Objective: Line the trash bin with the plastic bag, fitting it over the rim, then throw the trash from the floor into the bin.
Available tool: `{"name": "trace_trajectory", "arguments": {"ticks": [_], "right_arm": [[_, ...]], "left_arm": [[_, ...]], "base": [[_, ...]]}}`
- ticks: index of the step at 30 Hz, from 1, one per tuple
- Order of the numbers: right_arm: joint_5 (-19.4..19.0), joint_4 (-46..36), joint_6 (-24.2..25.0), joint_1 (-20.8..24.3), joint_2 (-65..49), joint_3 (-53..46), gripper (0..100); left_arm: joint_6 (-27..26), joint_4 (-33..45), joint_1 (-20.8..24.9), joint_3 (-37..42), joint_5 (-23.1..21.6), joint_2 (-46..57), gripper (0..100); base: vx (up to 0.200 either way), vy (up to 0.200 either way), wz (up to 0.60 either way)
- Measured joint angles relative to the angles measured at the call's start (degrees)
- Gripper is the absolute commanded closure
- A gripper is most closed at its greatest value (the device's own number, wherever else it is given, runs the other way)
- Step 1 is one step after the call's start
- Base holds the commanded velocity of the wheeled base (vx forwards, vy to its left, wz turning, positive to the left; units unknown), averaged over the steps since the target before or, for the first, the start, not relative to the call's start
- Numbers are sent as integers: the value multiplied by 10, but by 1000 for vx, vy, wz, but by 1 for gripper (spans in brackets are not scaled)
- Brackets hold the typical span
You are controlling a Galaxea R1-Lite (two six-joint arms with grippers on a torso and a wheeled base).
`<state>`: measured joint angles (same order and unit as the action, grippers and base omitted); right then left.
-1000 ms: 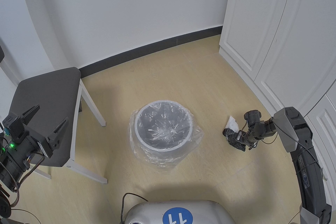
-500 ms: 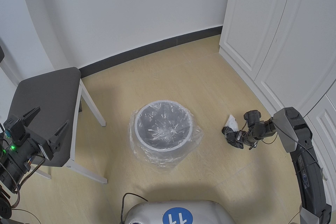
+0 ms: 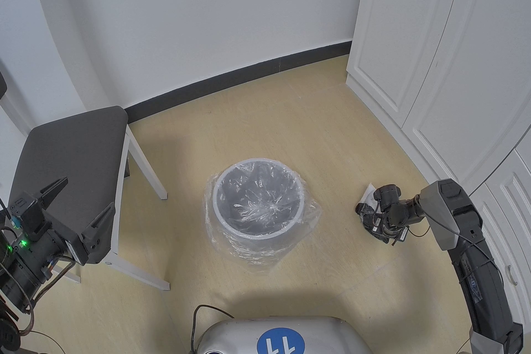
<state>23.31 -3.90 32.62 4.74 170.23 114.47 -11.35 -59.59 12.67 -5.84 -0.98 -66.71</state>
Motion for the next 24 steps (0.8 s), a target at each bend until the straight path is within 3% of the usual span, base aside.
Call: {"name": "trace_trajectory", "arguments": {"ticks": [9, 13, 18, 24], "right_arm": [[48, 10, 109, 5, 7, 1, 100], [47, 70, 108, 5, 8, 1, 100], [18, 214, 87, 4, 8, 2, 100], [-13, 250, 81, 1, -18, 1, 100]], "left_arm": [[0, 0, 1, 1, 0, 4, 0], [0, -1, 2, 1, 0, 7, 0], [0, -1, 2, 1, 0, 12, 0], [0, -1, 2, 0, 0, 20, 0]], "base": [[0, 0, 0], [0, 0, 0], [0, 0, 0], [0, 0, 0]]}}
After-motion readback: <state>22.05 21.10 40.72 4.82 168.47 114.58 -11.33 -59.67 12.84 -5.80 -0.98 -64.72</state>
